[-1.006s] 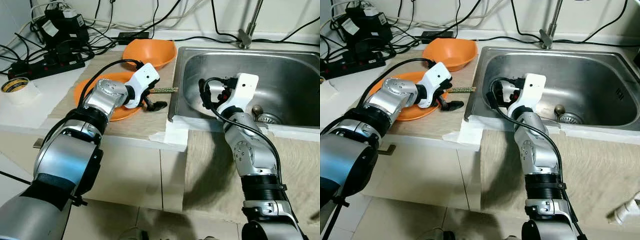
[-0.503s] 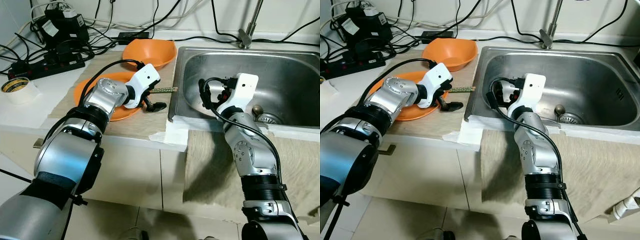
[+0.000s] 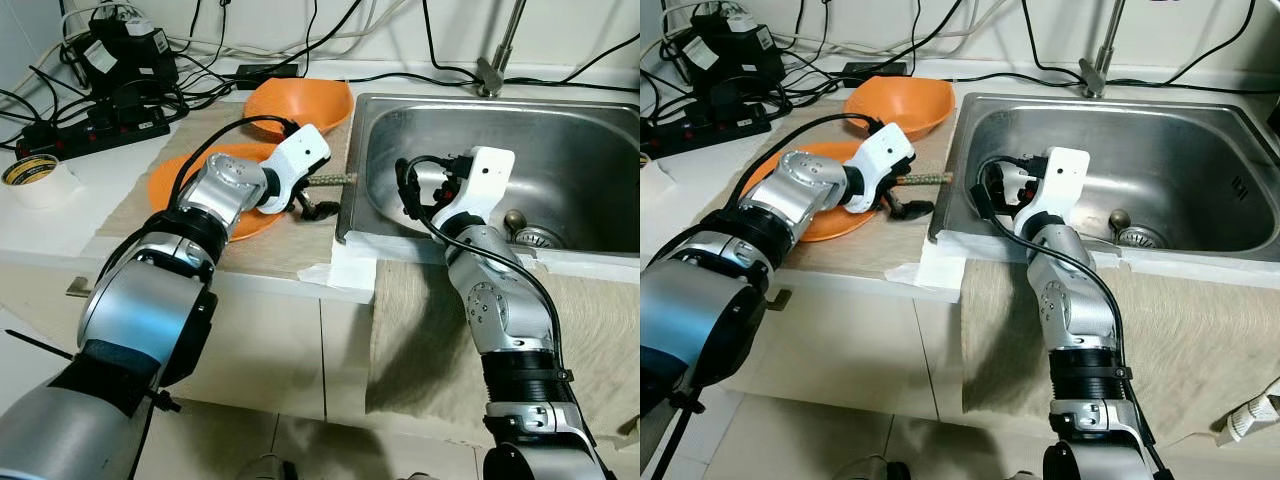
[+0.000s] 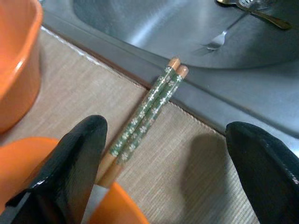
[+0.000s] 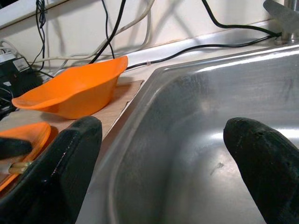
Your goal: Kitchen organization
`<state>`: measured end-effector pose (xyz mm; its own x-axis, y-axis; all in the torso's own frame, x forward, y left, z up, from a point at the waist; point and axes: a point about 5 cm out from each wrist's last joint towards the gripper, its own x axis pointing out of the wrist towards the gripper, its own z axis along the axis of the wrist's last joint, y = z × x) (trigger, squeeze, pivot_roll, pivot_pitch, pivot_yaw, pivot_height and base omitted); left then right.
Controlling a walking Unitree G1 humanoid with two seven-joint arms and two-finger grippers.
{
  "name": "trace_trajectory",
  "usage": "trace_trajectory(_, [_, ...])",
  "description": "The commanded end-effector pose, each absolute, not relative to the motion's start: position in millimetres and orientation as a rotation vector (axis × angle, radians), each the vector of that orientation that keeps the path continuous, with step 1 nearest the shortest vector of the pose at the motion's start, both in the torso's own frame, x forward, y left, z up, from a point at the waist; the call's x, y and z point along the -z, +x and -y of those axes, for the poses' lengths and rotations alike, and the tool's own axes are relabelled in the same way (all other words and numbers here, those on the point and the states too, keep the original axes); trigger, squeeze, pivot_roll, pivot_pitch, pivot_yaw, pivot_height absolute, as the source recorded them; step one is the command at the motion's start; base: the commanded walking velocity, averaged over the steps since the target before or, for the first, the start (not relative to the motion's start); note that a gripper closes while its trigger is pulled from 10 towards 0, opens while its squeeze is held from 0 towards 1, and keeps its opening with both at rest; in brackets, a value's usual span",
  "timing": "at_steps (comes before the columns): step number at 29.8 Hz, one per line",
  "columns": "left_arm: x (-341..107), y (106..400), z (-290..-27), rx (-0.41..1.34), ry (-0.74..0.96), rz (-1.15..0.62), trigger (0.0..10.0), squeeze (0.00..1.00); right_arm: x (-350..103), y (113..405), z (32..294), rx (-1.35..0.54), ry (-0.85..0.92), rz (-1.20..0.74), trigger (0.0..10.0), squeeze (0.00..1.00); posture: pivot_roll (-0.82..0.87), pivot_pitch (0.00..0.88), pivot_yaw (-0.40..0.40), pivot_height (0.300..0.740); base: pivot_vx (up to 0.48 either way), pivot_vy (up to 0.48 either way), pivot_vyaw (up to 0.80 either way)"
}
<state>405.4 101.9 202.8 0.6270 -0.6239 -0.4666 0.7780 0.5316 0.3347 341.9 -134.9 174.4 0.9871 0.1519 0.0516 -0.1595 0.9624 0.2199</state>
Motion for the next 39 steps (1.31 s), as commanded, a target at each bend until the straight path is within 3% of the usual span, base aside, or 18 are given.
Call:
trace_trajectory(1, [-209, 408, -101, 0.834, 0.575, -0.3, 10.0, 0.0, -175, 338, 134, -0.157, 0.217, 0.032, 10.0, 0.0, -0.14, 0.0, 0.099, 0.732, 0.0, 0.0, 0.0])
trace_trajectory(26, [-192, 407, -100, 0.741, 0.556, -0.38, 10.0, 0.0, -177, 307, 142, -0.151, 0.196, 0.03, 10.0, 0.0, -0.25, 0.0, 0.111, 0.732, 0.0, 0.0, 0.0])
trace_trajectory(27, [-191, 407, -101, 0.739, 0.554, -0.387, 8.8, 0.0, -177, 307, 143, -0.151, 0.196, 0.029, 10.0, 0.0, -0.25, 0.0, 0.11, 0.732, 0.0, 0.0, 0.0])
trace_trajectory(28, [-190, 406, -102, 0.735, 0.55, -0.393, 2.2, 0.0, -178, 307, 143, -0.149, 0.195, 0.029, 10.0, 0.0, -0.25, 0.0, 0.11, 0.732, 0.0, 0.0, 0.0])
trace_trajectory(29, [-190, 406, -102, 0.735, 0.55, -0.393, 2.2, 0.0, -178, 307, 143, -0.149, 0.195, 0.029, 10.0, 0.0, -0.25, 0.0, 0.11, 0.732, 0.0, 0.0, 0.0])
trace_trajectory(30, [-189, 406, -102, 0.734, 0.551, -0.397, 0.0, 0.0, -179, 306, 144, -0.148, 0.194, 0.029, 10.0, 0.0, -0.25, 0.0, 0.11, 0.732, 0.0, 0.0, 0.0])
trace_trajectory(39, [-190, 407, -108, 0.714, 0.522, -0.416, 0.0, 0.0, -181, 306, 144, -0.147, 0.195, 0.024, 10.0, 0.0, -0.24, 0.0, 0.111, 0.732, 0.0, 0.0, 0.0])
